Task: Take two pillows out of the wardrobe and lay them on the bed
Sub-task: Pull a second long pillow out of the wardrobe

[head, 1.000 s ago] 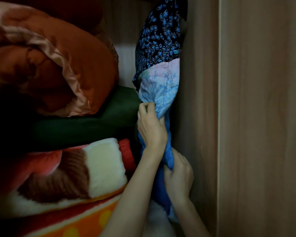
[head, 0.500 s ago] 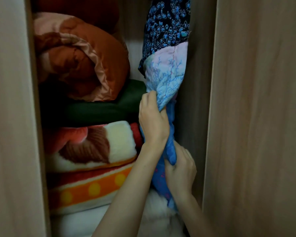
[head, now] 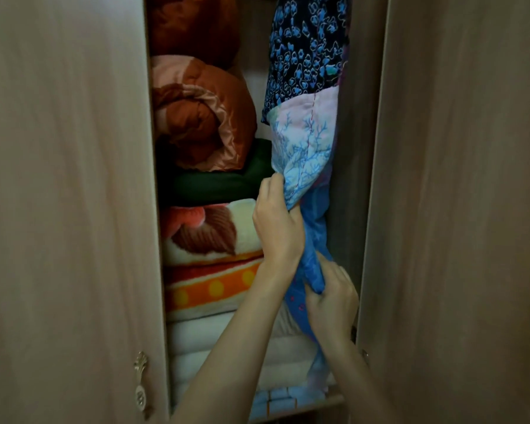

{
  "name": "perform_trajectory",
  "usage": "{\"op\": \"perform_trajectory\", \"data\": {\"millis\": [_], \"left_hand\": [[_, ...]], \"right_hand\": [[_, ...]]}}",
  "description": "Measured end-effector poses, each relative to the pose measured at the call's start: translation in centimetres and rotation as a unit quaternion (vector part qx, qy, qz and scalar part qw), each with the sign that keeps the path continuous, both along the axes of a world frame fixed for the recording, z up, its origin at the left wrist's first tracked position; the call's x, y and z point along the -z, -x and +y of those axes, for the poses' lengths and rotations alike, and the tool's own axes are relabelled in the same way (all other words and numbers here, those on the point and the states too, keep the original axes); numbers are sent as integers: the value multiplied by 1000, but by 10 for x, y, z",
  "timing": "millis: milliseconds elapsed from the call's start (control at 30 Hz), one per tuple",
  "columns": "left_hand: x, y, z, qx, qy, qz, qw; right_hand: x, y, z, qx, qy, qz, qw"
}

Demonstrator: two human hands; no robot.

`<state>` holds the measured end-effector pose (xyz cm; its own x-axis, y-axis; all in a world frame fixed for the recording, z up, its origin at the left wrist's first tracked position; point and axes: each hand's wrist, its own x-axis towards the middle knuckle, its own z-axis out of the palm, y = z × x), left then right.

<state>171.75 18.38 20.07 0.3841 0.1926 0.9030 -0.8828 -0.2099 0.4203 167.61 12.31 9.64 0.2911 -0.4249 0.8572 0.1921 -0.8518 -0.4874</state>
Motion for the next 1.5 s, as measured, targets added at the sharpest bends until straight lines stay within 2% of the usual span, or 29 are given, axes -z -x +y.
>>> {"op": "perform_trajectory", "data": {"millis": [333,633,733,900,1233,1500], "left_hand": [[25,47,45,-17,54,11,998],[54,109,104,0,94,69,993],[66,139,125,-29,111,61,992],[94,181,142,-63,77,50,994],[137,239,209,-138,101,58,984],[182,271,293,-222,122,83,964]], "right_hand": [[16,51,29,-33,46,6,998],[37,106,67,-79,73,18,994],[49,137,82,-101,101,15,990],[76,183,105,-130,93,43,986],[118,236,177,-241,52,61,967],[165,262,261,-371,-1,96,924]]}}
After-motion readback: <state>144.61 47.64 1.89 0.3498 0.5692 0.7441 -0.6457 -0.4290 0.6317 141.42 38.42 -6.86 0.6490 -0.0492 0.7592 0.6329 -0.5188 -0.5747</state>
